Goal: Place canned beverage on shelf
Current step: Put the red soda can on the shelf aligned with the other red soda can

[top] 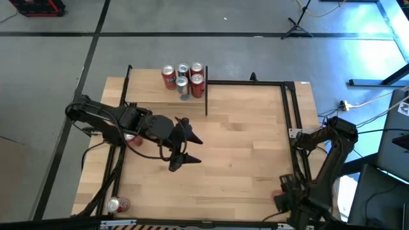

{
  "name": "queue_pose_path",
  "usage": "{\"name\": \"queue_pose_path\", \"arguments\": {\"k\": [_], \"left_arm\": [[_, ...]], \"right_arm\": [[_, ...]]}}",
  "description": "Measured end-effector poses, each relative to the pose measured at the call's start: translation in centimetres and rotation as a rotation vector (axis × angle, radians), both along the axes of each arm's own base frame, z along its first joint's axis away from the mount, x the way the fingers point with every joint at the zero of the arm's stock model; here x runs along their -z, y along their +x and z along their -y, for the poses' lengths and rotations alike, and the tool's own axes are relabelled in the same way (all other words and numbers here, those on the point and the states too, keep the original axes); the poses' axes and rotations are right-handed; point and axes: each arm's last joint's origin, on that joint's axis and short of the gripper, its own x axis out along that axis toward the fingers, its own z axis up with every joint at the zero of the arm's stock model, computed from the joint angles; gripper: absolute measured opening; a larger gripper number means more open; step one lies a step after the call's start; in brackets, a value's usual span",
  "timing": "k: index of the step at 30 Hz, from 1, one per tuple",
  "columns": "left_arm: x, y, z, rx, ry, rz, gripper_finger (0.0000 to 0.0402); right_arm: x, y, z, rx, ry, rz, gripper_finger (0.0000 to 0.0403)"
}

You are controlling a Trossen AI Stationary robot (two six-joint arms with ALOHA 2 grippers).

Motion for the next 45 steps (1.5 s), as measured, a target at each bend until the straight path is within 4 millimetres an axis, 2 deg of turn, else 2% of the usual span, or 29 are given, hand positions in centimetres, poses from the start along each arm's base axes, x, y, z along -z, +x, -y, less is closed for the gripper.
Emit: {"name": "queue_pose_path", "arguments": {"k": [4,10,14,21,25,31,35,41,45], "left_arm": [[-0.7,-1.6,-0.4,0.025,0.006,-0.018,0.033],[-1.7,-5.3,-1.0,0.052,0.03,-0.086,0.033],[-1.8,-8.0,-1.6,0.066,0.055,-0.175,0.033],[-2.7,-12.5,-2.5,0.095,0.09,-0.185,0.033],[-1.9,-14.3,-3.1,0.102,0.091,-0.177,0.033],[0.4,-16.0,-3.8,0.07,0.043,-0.191,0.033],[1.7,-16.2,-3.9,0.065,0.022,-0.186,0.033],[2.8,-16.0,-3.8,0.067,0.022,-0.186,0.033],[3.2,-15.7,-3.7,0.07,0.026,-0.181,0.033]], "right_arm": [[-1.7,3.0,1.4,-0.087,-0.005,0.046,0.0255],[-3.4,8.7,5.4,-0.146,-0.048,0.157,0.0255],[-3.7,12.5,9.6,-0.133,-0.044,0.176,0.0255],[-5.4,18.7,18.2,0.11,-0.009,0.322,0.0255],[-6.1,21.8,21.2,0.154,-0.022,0.356,0.0255],[-6.4,26.6,22.5,0.091,-0.031,0.382,0.0255],[-5.0,29.0,22.3,0.022,-0.025,0.322,0.0255],[-2.4,30.7,21.4,-0.056,0.033,0.256,0.0255],[-1.2,31.1,21.1,-0.027,0.088,0.222,0.0255]]}}
